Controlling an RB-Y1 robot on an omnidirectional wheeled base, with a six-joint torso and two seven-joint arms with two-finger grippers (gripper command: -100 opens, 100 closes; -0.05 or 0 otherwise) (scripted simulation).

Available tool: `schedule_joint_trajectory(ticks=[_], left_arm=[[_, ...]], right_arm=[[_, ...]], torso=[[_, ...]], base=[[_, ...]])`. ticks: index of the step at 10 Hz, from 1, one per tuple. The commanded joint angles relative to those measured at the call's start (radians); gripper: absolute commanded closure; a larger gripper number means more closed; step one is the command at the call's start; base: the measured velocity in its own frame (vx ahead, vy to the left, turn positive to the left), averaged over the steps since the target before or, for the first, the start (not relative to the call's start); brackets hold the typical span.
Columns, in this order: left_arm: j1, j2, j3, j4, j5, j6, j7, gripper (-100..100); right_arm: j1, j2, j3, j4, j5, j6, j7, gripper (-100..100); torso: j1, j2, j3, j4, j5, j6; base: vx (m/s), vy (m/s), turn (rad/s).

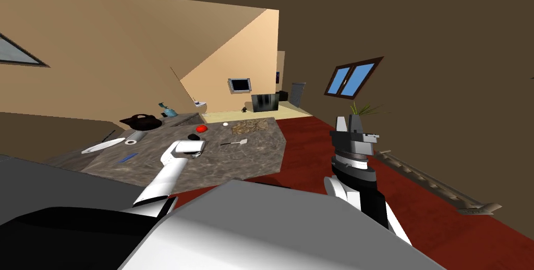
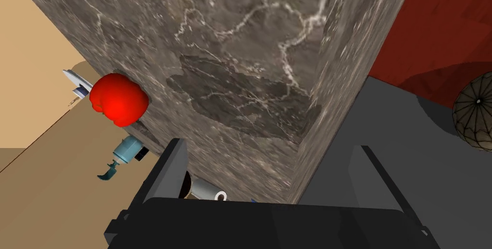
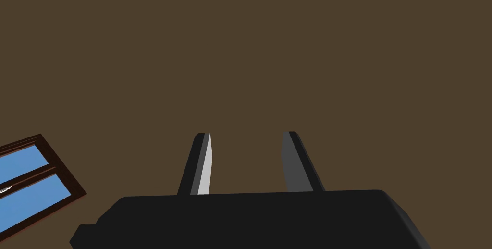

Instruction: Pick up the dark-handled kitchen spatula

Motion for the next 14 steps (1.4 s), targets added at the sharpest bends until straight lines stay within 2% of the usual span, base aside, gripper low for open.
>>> schedule_joint_trajectory(ticks=[1, 2, 3, 4, 5, 6, 7, 8, 9, 10, 12, 13, 14], left_arm=[[-0.023, 0.010, 0.019, 0.050, 0.007, 0.050, -0.029, -100], [-0.023, 0.010, 0.019, 0.056, 0.007, 0.060, -0.029, -100], [-0.039, 0.015, 0.036, 0.092, 0.011, 0.102, -0.052, -100], [-0.039, 0.015, 0.036, 0.092, 0.011, 0.109, -0.052, -100], [-0.055, 0.019, 0.052, 0.126, 0.016, 0.151, -0.074, -100], [-0.055, 0.019, 0.052, 0.126, 0.016, 0.156, -0.074, -100], [-0.070, 0.022, 0.067, 0.159, 0.019, 0.194, -0.096, -100], [-0.070, 0.022, 0.067, 0.159, 0.019, 0.200, -0.096, -100], [-0.085, 0.025, 0.082, 0.190, 0.023, 0.239, -0.117, -100], [-0.085, 0.025, 0.082, 0.190, 0.023, 0.242, -0.117, -100], [-0.111, 0.031, 0.108, 0.246, 0.030, 0.304, -0.156, -100], [-0.111, 0.031, 0.108, 0.246, 0.030, 0.317, -0.156, -100], [-0.122, 0.035, 0.119, 0.270, 0.033, 0.349, -0.173, -100]], right_arm=[[0.000, 0.000, 0.000, 0.000, 0.000, 0.000, 0.000, 0], [0.000, 0.000, 0.000, 0.000, 0.000, 0.000, 0.000, 0], [0.000, 0.000, 0.000, 0.000, 0.000, 0.000, 0.000, 0], [0.000, 0.000, 0.000, 0.000, 0.000, 0.000, 0.000, 0], [0.000, 0.000, 0.000, 0.000, 0.000, 0.000, 0.000, 0], [0.000, 0.000, 0.000, 0.000, 0.000, 0.000, 0.000, 0], [0.000, 0.000, 0.000, 0.000, 0.000, 0.000, 0.000, 0], [0.000, 0.000, 0.000, 0.000, 0.000, 0.000, 0.000, 0], [0.000, 0.000, 0.000, 0.000, 0.000, 0.000, 0.000, 0], [0.000, 0.000, 0.000, 0.000, 0.000, 0.000, 0.000, 0], [0.000, 0.000, 0.000, 0.000, 0.000, 0.000, 0.000, 0], [0.000, 0.000, 0.000, 0.000, 0.000, 0.000, 0.000, 0], [0.000, 0.000, 0.000, 0.000, 0.000, 0.000, 0.000, 0]], torso=[[0.000, 0.000, 0.000, 0.000, 0.000, 0.000], [-0.001, -0.001, 0.000, 0.000, 0.000, 0.001], [0.000, 0.000, 0.000, 0.000, 0.000, 0.000], [0.000, -0.001, -0.001, 0.000, 0.000, 0.001], [0.000, 0.000, 0.000, 0.000, 0.000, 0.000], [-0.001, -0.001, 0.000, 0.000, 0.000, 0.000], [0.000, 0.000, 0.000, 0.000, 0.000, 0.000], [-0.001, -0.001, 0.000, 0.000, 0.000, 0.000], [0.001, 0.000, 0.000, 0.000, 0.000, 0.000], [0.000, -0.001, -0.001, 0.000, 0.000, 0.000], [0.001, 0.000, 0.000, 0.000, 0.000, 0.000], [0.000, -0.001, -0.001, 0.000, 0.000, 0.000], [0.000, 0.000, 0.000, 0.000, 0.000, 0.000]], base=[[0.081, -0.095, -0.150], [0.075, -0.078, -0.073], [0.093, -0.082, -0.146], [0.072, -0.071, -0.082], [0.081, -0.100, -0.108], [0.074, -0.078, -0.082], [0.087, -0.089, -0.154], [0.074, -0.063, -0.070], [0.095, -0.082, -0.128], [0.077, -0.062, -0.063], [0.090, -0.071, -0.156], [0.082, -0.075, -0.062], [0.083, -0.090, -0.117]])
